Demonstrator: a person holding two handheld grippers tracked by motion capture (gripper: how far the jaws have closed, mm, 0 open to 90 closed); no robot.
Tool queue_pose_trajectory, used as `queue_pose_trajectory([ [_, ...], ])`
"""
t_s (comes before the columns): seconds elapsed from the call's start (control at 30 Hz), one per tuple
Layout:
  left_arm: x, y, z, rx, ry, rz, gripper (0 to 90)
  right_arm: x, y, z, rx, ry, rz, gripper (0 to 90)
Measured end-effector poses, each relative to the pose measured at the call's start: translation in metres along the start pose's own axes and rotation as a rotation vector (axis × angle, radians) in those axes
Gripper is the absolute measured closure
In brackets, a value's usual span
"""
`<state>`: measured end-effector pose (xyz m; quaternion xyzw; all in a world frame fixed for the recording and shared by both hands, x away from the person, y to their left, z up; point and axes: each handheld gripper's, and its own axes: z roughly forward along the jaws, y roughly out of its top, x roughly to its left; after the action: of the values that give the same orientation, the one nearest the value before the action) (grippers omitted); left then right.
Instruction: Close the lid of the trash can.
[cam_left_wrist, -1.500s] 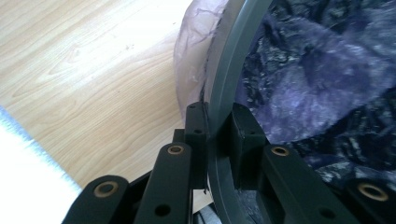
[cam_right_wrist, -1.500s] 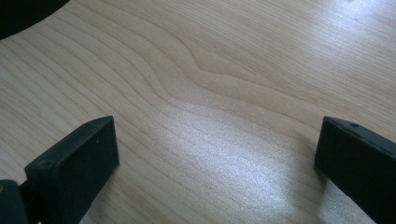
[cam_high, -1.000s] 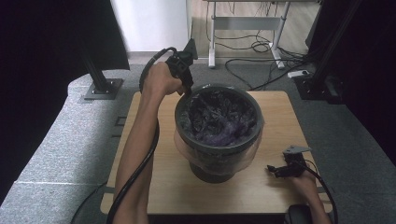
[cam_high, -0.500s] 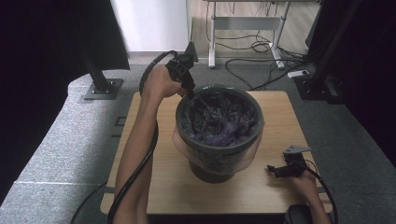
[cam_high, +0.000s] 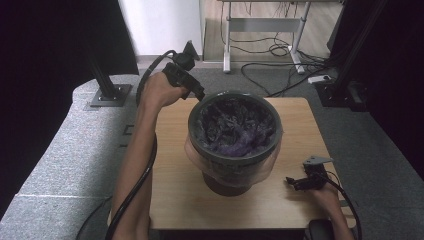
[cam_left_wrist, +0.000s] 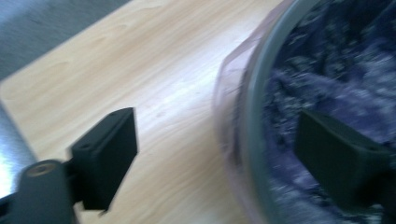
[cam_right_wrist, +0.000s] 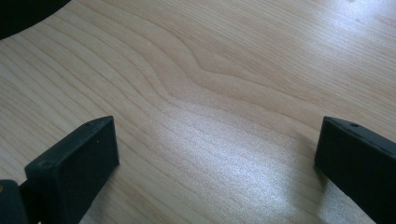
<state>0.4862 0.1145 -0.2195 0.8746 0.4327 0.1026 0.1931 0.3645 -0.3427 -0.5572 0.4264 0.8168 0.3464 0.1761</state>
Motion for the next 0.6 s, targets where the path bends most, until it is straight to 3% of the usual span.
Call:
queue_pose_trajectory([
  [0.13,0.01,-0.012,-0.001,-0.029,0.016,-0.005,0.0,0.0,0.0,0.0,0.0,0.0,0.0,0.0],
  [0.6,0.036,-0.057,0.013,-0.119,0.022,-0.035,0.0,0.0,0.0,0.0,0.0,0.0,0.001,0.0],
])
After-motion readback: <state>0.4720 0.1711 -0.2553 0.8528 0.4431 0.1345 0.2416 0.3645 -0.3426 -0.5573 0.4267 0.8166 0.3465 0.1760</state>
